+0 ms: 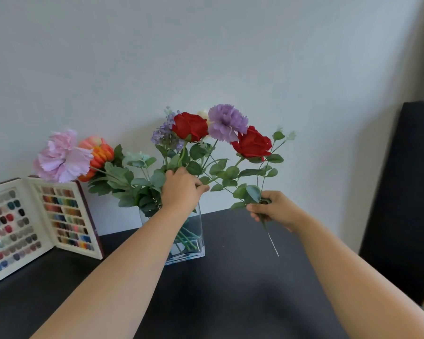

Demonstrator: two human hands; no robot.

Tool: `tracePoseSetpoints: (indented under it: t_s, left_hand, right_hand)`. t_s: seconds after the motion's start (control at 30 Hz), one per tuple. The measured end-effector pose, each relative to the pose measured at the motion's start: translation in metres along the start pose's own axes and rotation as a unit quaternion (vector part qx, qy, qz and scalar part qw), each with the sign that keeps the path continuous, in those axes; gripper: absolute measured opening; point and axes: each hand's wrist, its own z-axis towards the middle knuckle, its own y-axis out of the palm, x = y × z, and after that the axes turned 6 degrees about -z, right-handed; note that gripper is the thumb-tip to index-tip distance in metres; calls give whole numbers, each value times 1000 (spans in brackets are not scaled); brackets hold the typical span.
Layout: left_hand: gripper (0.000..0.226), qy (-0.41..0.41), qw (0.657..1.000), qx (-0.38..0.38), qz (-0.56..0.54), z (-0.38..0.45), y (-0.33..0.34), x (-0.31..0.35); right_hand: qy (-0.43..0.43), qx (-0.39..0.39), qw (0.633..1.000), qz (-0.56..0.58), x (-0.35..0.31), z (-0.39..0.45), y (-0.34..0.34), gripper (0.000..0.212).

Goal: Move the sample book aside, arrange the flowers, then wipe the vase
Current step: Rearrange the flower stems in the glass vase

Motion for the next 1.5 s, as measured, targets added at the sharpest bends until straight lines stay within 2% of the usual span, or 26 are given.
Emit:
tracePoseSetpoints:
  t_s: [0.1,0.2,0.27,0.47,0.57,0.63,0.7,0.83,0.93,1.1,1.2,1.33,1.5]
  left_hand:
    - [36,6,1000,12,9,0,-2,-3]
    - [38,-31,999,36,-20,4,-10,-11]
    - [37,-30,999,36,-20,5,-14,-11]
    - [43,-14,1000,17,3,0,-16,-2]
    - [49,-50,998,38,-20,2,-21,-8]
    - [54,-61,996,49,-35,3,-25,-12]
    - [53,-56,996,53,-41,4,-27,-14]
    - [34,-28,995,68,-68,2,-31,-13]
    - [33,-35,995,78,-51,3,-36,-15]
    - [45,-54,996,64,-37,0,-41,-17]
    - [47,-56,996,54,-46,-1,-46,-16]
    - [37,-60,997,35,-32,-1,-51,-15]
    - [23,-52,998,27,-39,-3,-52,-17]
  right_hand:
    - [1,34,999,-29,4,-1,-10,14]
    - [15,114,992,-44,15,-3,-23,16]
    - [21,171,984,-36,21,-3,-31,16]
    - [40,259,964,-50,24,-5,-38,11]
    - [52,332,942,-14,20,-11,-47,9]
    - [51,347,936,39,15,-17,-55,15]
    - [33,327,937,116,4,-23,-57,19]
    - [-34,236,935,264,-39,-27,-34,13]
    - [-100,171,935,295,-76,-13,-4,11]
    - [-100,119,962,226,-114,28,56,29]
    - [-65,108,984,123,-116,49,78,38]
    - [-45,116,987,-97,-116,62,88,35]
    - [-3,58,984,-169,-115,66,99,41]
